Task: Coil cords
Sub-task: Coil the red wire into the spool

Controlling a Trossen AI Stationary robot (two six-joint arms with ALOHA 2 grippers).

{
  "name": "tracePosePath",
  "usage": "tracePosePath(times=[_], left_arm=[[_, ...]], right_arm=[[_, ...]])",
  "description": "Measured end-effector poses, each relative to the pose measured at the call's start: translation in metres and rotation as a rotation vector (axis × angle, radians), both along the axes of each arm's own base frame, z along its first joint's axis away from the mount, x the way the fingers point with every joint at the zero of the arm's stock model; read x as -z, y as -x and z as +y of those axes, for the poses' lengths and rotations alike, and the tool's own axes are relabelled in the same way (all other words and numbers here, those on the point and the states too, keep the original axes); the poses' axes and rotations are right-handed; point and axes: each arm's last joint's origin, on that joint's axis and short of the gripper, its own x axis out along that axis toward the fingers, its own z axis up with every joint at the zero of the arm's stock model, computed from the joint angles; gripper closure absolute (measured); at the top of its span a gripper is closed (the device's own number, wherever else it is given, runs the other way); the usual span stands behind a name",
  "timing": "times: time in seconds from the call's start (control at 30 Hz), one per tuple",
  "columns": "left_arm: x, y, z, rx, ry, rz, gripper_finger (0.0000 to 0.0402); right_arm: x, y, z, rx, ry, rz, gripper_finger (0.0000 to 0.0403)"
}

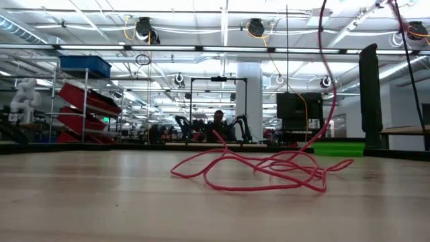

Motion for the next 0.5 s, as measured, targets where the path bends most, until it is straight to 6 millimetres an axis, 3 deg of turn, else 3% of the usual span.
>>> tracePosePath(times=[0.5], left_arm=[[0.0,0.0,0.001,-0.034,-0.009,-0.007,0.0394]], right_arm=[[-0.008,0.013,0.019,-0.071,0.013,-0.022,0.0403]])
